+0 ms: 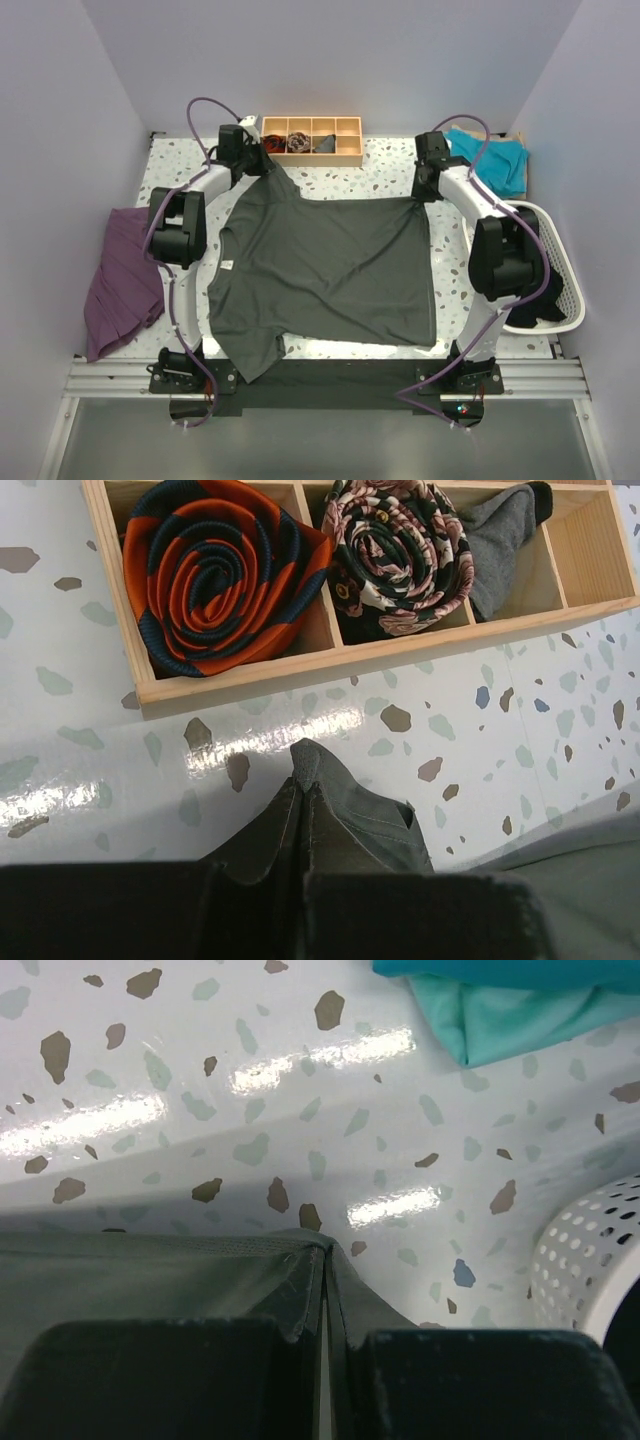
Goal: Fold and stack the t-shirts
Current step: Grap the side of the flattened tshirt furthest away from the robot with both arms, then fold the flattened tshirt in 1/3 of the way
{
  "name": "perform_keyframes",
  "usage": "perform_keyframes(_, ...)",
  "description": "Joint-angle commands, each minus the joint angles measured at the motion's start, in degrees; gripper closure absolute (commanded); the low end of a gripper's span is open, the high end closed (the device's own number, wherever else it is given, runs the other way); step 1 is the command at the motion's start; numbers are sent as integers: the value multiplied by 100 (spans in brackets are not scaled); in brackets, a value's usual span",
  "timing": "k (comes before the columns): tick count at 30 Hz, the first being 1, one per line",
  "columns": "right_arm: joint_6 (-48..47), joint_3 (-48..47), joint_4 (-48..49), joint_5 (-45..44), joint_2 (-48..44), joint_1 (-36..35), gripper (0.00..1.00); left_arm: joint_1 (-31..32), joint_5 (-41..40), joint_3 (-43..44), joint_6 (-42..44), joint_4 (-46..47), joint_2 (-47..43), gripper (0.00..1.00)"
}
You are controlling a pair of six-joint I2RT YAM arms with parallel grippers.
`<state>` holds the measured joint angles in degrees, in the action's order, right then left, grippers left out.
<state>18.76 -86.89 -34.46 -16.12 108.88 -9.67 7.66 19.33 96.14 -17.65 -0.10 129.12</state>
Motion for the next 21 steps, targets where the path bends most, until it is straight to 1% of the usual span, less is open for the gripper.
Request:
perform_keyframes(1, -145, -82, -131, -558, -455, 62, 100, -10, 106, -7, 122, 396, -229, 100)
perform_keyframes(4, -136, -39, -175, -533, -464, 79, 100, -10, 123, -156, 86, 607, -291, 98)
perform_keyframes(6, -136, 66, -88, -358, -525, 79, 100, -10, 193, -288, 78, 773, -369, 98)
perform_keyframes(11, -57, 225, -263, 3, -762, 71, 100, -19, 395, -604, -133, 845, -659, 97)
perform_keyframes(15, -75, 593, -316, 354, -1070, 79, 100, -19, 1079, -982, -528, 1168, -993, 95)
perform_keyframes(18, -13, 857, -290, 635, -1342, 71, 100, -19, 1431, -1325, -818, 1485, -1204, 94)
perform_keyframes(21, -4, 1086, -333, 882, -1544, 62, 100, -10, 1705, -1562, -977, 1461, -1406, 94)
